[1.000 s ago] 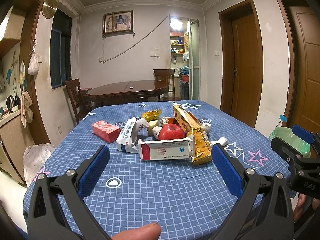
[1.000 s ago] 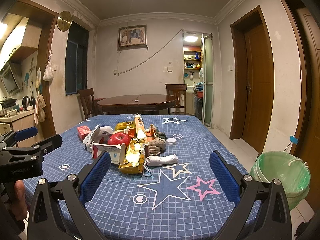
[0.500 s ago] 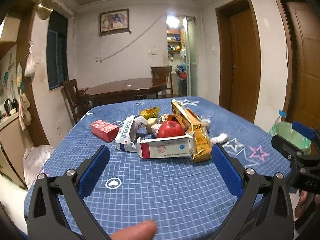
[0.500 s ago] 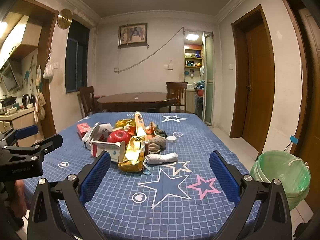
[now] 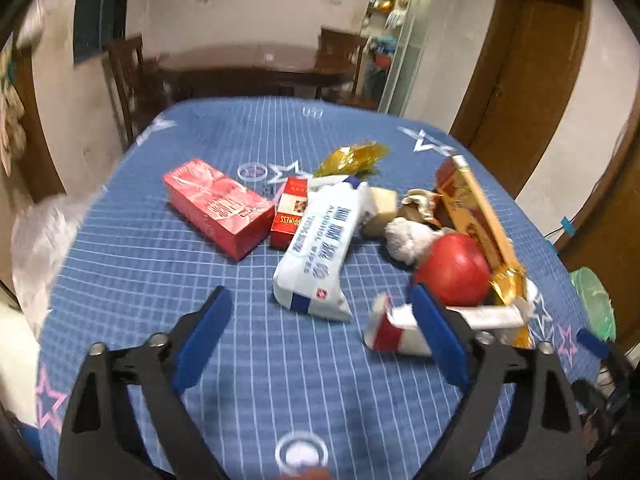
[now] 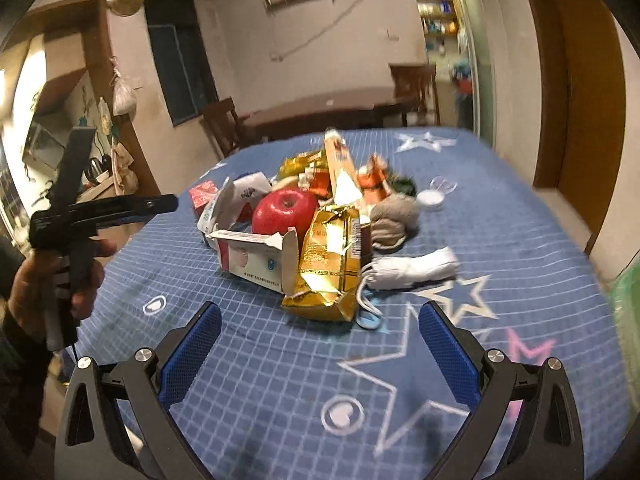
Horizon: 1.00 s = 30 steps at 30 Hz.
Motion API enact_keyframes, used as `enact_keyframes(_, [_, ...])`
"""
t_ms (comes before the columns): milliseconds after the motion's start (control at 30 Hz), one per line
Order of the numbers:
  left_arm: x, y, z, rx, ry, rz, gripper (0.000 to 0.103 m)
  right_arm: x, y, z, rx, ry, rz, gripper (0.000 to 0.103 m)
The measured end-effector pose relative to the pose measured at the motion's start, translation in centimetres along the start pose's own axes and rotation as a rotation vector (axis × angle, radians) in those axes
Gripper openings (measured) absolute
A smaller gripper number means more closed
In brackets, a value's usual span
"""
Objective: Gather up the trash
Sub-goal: 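Grasp the white alcohol wipes pack with the left tool while the right tool grasps the gold wrapper, then release the gold wrapper and grasp the white-red medicine box with the right tool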
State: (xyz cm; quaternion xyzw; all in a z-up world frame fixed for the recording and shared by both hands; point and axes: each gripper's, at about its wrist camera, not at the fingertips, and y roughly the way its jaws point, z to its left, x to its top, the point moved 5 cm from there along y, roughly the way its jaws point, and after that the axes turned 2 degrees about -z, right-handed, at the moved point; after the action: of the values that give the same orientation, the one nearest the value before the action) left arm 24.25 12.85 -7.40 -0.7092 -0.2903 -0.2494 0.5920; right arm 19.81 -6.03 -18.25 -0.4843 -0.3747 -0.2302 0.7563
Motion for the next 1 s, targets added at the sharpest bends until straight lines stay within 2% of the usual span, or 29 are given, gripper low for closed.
enact_keyframes(100, [0.4,3.4,0.3,-0.011,-0.019,0.066,0.077,0.7,2.1,-0.2,0.017,0.024,0.042,0.098])
enact_keyframes(167, [0.6,4.6,-0.1,-0.001,0.005,0.078,0.076,1.0,3.0,0.1,0.024,0.020,0.063,0.094])
enact_keyframes(333, [0.9,6.8,-1.3,0.026,0.059,0.104,0.066,1.4,5.0,0.6,-0.004,-0.001,0.109,0.074])
enact_keyframes(400, [0.9,7.3,-1.4,0.058,0.088,0.100,0.066,1.5,6.0,0.5,-0.023,-0.006,0.120,0.072])
enact_keyframes(500, [0.9,7.7,-1.3,0.079,0.101,0.100,0.056,1.7,7.2,0.6,-0.056,-0.023,0.124,0.070])
enact_keyframes(567, [0.9,8.0,-0.9,0.095,0.097,0.095,0.044,1.6,7.7,0.8,-0.077,-0.039,0.128,0.063])
enact_keyframes(700, [0.6,8.1,-0.6,0.099,0.099,0.073,0.043,1.7,8.4,0.5,-0.101,-0.051,0.107,0.051])
enact_keyframes(800, [-0.3,7.2,-0.8,0.103,0.107,0.049,0.041,1.5,7.5,0.2,-0.095,-0.050,0.078,0.050])
enact_keyframes(1000, [-1.2,3.3,-1.5,0.113,0.106,-0.056,0.041,1.9,3.6,0.9,-0.113,-0.077,-0.058,0.050])
